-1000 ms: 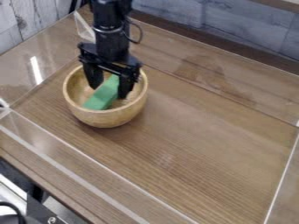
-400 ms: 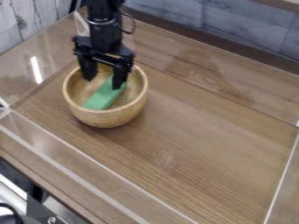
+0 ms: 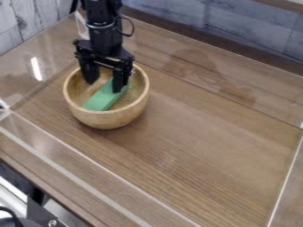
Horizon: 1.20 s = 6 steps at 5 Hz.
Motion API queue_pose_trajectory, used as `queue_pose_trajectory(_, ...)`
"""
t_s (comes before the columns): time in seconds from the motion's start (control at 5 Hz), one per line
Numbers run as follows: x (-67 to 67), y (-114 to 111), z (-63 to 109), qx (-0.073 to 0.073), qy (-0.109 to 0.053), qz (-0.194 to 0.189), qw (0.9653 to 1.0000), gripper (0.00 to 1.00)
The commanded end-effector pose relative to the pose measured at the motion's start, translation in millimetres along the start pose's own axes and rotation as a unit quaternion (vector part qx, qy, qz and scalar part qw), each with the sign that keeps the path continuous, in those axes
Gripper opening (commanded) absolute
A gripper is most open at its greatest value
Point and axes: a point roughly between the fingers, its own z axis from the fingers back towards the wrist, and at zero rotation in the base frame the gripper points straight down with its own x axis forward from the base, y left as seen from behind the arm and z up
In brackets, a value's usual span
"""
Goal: Move green object from inside the wooden bowl to the table next to it
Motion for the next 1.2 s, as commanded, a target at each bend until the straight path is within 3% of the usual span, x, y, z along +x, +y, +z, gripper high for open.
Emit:
queue_pose_trajectory(0.0, 15.4, 16, 4.0, 0.009, -0.026, 0.028, 0.9992, 1.0)
queue_pose_trajectory(0.2, 20.3, 24, -2.1, 0.007, -0.024, 0.049, 0.9985, 1.0)
queue_pose_trajectory(0.4, 18.3, 15, -1.8, 0.005, -0.022, 0.055, 0.9982, 1.0)
queue_pose_trajectory(0.6, 16.5, 7, -2.9, 0.004, -0.02, 0.061, 0.9979, 0.0)
queue_pose_trajectory(0.8, 14.9, 11, 2.0, 0.0, -0.019, 0.068, 0.9975, 0.0)
queue_pose_trajectory(1.0, 13.2, 16, 7.1, -0.006, -0.016, 0.075, 0.9971, 1.0)
